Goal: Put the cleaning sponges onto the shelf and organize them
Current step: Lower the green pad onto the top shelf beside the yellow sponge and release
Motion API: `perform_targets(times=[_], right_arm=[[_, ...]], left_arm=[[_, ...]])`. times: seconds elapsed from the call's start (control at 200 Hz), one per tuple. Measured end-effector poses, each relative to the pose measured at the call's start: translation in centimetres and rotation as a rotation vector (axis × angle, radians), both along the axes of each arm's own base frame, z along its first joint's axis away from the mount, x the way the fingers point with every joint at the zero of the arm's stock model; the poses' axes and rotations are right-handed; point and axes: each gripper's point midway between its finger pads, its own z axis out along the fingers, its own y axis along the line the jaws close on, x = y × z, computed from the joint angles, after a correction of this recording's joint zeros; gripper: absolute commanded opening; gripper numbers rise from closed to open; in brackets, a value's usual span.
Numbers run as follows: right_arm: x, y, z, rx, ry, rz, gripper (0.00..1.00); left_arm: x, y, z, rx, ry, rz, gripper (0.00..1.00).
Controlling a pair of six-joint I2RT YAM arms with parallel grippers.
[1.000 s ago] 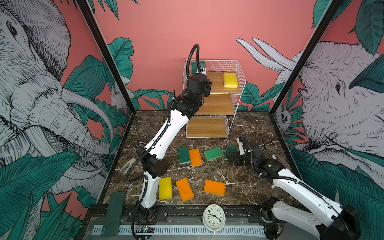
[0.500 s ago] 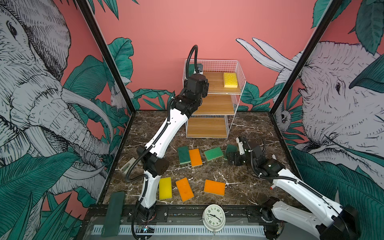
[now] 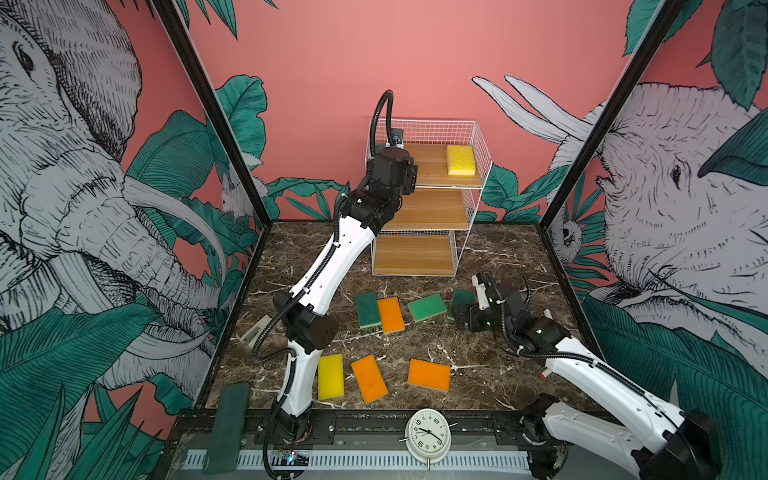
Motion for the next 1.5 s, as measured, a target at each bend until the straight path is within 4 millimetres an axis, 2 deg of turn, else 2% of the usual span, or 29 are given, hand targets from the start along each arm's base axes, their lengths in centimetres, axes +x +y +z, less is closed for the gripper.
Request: perform_targets(times=[0.27, 0.37, 0.52, 0.69, 0.815, 0.95, 1.045, 1.29, 1.5], right_arm=[[-0.2, 0.3, 0.0, 0.013, 0.008, 0.01, 0.96], [-0.2, 0.4, 0.0, 0.02, 0.011, 0.013, 0.96], [-0.3, 0.4, 0.2, 0.033, 0.01, 0.013, 0.96], [-0.4, 0.5, 0.4, 0.044, 0.007, 0.013, 0.95], [-0.4, 0.6, 0.5, 0.047, 0.007, 0.015, 0.95], [-0.4, 0.5, 0.5, 0.047, 0.007, 0.016, 0.95], [-0.4, 0.5, 0.5, 0.048, 0.006, 0.015, 0.95], [-0.5, 0.4, 1.0, 0.054, -0.01, 0.013, 0.95], [-0.4, 0.1, 1.3, 0.047, -0.023, 0.009, 0.95]], left_arm=[[-0.6, -0.7, -0.2, -0.024, 0.024, -0.042, 0.8], [-1.3, -1.0, 0.4, -0.026, 0.021, -0.054, 0.8], [-3.3, -1.1, 2.7, -0.048, -0.014, -0.081, 0.77], [-6.0, -1.3, 6.1, -0.091, -0.07, -0.134, 0.67], [-6.8, -1.3, 7.4, -0.111, -0.097, -0.154, 0.57], [-6.6, -1.9, 7.0, -0.115, -0.087, -0.175, 0.37], [-6.2, -2.4, 6.4, -0.117, -0.077, -0.184, 0.29], [-4.5, -4.2, 4.7, -0.142, -0.052, -0.193, 0.25], [-3.2, -4.6, 3.3, -0.182, -0.024, -0.184, 0.25]])
